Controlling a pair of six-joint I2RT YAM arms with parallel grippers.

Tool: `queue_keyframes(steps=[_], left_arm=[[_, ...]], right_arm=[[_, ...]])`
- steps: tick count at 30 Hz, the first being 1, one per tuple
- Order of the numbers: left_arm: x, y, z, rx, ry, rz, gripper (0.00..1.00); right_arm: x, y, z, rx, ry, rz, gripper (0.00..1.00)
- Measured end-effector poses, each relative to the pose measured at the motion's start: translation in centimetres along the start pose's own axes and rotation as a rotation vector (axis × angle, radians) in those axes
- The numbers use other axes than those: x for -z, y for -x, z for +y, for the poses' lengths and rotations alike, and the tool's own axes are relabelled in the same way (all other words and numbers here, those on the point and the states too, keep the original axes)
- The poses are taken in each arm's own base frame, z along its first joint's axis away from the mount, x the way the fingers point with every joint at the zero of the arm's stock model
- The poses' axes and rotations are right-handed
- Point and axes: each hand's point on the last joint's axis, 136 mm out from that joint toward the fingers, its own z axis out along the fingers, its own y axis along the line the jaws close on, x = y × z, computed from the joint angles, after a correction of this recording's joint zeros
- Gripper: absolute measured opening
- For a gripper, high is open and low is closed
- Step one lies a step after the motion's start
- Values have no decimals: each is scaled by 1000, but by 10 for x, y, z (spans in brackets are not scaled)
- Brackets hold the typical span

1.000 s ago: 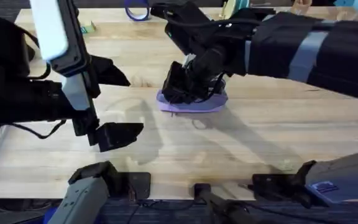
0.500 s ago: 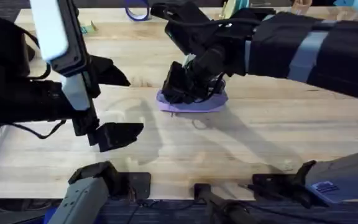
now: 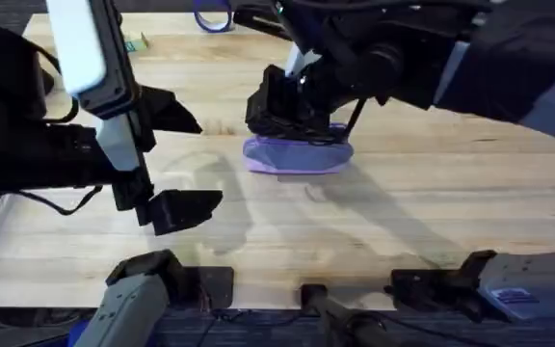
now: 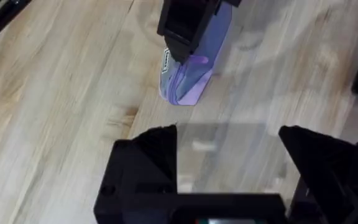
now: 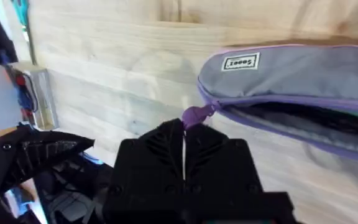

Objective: Unzip the bag, pick up the pens from the table one at a time and place them inside, then zip the bag closed.

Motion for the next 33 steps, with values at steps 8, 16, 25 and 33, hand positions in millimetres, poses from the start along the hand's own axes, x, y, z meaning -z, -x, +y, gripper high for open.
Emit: queue_keyframes(steps=[8, 16, 25, 33], left_arm=[[0, 0, 0, 0, 0, 0, 993], [0, 0, 0, 0, 0, 0, 993], [0, 0, 0, 0, -1, 0, 994], [-12, -9, 11, 63, -70, 9, 995]], right_arm=[[0, 0, 0, 26, 0, -2, 31], [0, 0, 0, 29, 0, -2, 31], [0, 0, 0, 29, 0, -2, 31], [0, 0, 0, 41, 0, -2, 31]])
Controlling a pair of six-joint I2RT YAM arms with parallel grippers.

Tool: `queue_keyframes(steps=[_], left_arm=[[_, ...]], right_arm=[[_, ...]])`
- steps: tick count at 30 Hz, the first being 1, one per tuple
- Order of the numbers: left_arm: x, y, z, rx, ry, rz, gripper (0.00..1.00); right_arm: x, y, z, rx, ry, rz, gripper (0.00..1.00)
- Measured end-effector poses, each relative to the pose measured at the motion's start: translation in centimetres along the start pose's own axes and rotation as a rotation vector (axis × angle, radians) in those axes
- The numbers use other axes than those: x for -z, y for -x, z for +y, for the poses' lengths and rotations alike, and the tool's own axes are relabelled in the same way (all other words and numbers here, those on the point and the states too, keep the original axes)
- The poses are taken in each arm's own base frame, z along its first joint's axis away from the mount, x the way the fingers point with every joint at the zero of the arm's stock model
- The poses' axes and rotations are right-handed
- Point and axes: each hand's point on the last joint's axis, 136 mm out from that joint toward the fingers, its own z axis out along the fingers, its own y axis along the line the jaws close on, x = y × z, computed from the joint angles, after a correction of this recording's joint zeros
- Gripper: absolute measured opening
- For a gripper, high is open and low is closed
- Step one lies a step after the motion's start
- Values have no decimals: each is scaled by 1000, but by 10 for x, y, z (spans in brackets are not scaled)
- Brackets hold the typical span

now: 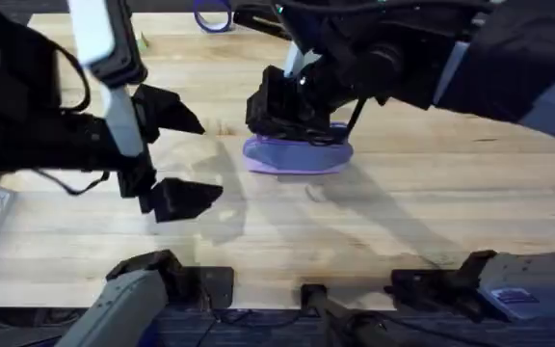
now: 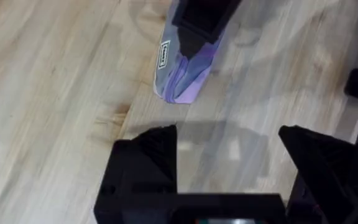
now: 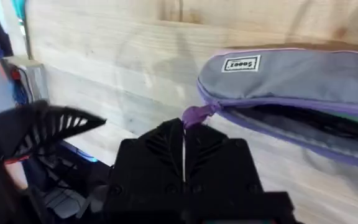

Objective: Unzip the bag, pick up the pens from the table one at a time and place them inside, then zip the bag closed.

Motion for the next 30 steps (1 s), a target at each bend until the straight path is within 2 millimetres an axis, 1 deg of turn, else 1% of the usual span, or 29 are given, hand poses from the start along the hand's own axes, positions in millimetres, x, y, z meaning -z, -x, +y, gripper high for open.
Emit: queue_keyframes(steps=[4, 12, 19, 25, 30], left_arm=[[-10, -4, 11, 34, -45, -13, 995], [-25, -6, 31, 8, -87, -61, 995], [-42, -12, 38, 1, -173, -111, 994], [-55, -16, 48, -33, -197, -151, 993], [-66, -25, 56, -24, -218, -156, 995]], right_arm=[[0, 0, 0, 4, 0, 0, 31], [0, 0, 0, 4, 0, 0, 30], [0, 0, 0, 4, 0, 0, 31], [0, 0, 0, 4, 0, 0, 31], [0, 0, 0, 7, 0, 0, 31]])
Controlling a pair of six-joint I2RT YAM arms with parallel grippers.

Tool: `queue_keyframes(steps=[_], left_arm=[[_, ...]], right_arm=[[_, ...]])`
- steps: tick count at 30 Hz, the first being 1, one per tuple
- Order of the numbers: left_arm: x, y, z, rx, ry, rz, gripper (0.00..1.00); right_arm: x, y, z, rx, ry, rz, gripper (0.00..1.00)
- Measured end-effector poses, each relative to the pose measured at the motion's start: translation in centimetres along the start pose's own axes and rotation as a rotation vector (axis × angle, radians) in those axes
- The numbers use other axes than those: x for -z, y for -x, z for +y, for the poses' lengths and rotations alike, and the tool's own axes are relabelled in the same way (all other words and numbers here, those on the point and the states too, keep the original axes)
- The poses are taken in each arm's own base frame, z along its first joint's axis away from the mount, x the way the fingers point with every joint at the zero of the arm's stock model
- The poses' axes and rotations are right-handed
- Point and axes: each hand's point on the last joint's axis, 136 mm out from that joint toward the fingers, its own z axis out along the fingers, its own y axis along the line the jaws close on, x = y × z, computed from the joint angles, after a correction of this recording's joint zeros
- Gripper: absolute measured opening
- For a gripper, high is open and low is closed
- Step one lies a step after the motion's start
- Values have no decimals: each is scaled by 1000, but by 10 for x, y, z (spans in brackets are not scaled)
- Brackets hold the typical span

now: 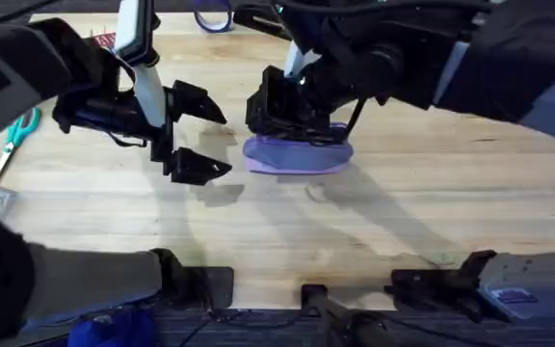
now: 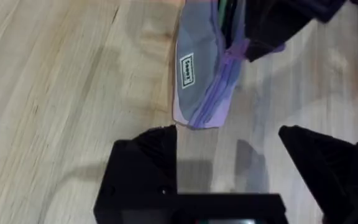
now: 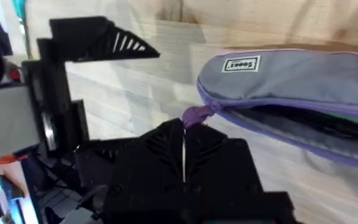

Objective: Unzip the bag, pick up the pens from the table one at a time and place them inside, then zip the bag closed.

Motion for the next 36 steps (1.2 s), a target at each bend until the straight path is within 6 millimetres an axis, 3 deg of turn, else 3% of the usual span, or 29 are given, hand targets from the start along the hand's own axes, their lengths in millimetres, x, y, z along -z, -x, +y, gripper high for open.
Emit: queue_keyframes(steps=[13, 24, 32, 36], left_arm=[[-29, -16, 17, 31, -70, -51, 994], [-64, -1, 18, -80, -125, -59, 995], [-72, 6, 15, -87, -148, -79, 997], [-72, 6, 15, -81, -148, -79, 780]], right_arm=[[0, -1, -1, 0, -4, 4, 31], [0, -1, -1, 0, -4, 4, 31], [0, -1, -1, 0, -4, 4, 30], [0, -1, -1, 0, -4, 4, 29]])
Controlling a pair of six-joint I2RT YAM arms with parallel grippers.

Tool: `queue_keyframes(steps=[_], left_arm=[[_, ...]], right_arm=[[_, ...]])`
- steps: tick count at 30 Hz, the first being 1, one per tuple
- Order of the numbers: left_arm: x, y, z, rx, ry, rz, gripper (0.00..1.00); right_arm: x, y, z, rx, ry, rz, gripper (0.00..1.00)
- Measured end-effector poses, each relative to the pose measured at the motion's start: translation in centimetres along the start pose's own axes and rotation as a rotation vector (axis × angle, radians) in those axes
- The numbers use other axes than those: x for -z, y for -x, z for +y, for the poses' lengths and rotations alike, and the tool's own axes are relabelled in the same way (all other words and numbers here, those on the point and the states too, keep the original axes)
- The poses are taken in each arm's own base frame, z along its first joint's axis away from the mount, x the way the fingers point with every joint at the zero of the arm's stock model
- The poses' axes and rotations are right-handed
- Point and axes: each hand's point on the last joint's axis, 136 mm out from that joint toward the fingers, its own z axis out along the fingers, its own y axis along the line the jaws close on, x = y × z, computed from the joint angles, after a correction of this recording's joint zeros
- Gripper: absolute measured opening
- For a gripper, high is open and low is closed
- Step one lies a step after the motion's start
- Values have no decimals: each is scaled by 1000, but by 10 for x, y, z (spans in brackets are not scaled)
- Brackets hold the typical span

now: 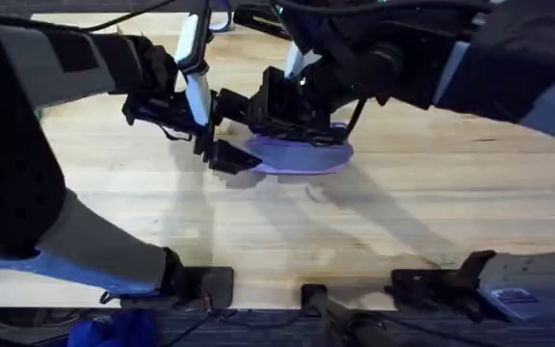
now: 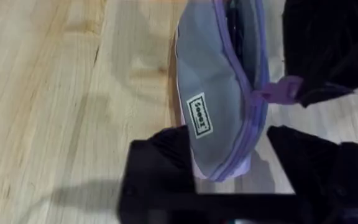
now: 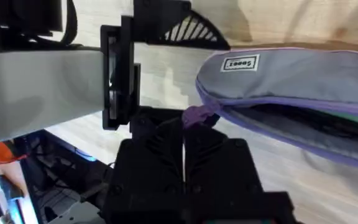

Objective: Unzip the bag, pick up the pens from the table one at a time and place them inside, then zip the bag closed.

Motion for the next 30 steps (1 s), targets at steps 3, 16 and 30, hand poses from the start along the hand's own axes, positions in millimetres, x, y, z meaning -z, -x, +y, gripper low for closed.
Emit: queue_keyframes(steps=[3, 16, 30], left_arm=[[0, 0, 0, 2, 0, 0, 658], [0, 0, 0, 5, 0, -1, 51], [0, 1, 0, 5, 0, -3, 43]], right_arm=[[0, 0, 0, 0, 0, 0, 30], [0, 0, 0, 2, -1, 0, 31], [5, 13, -19, -50, -34, -11, 33]])
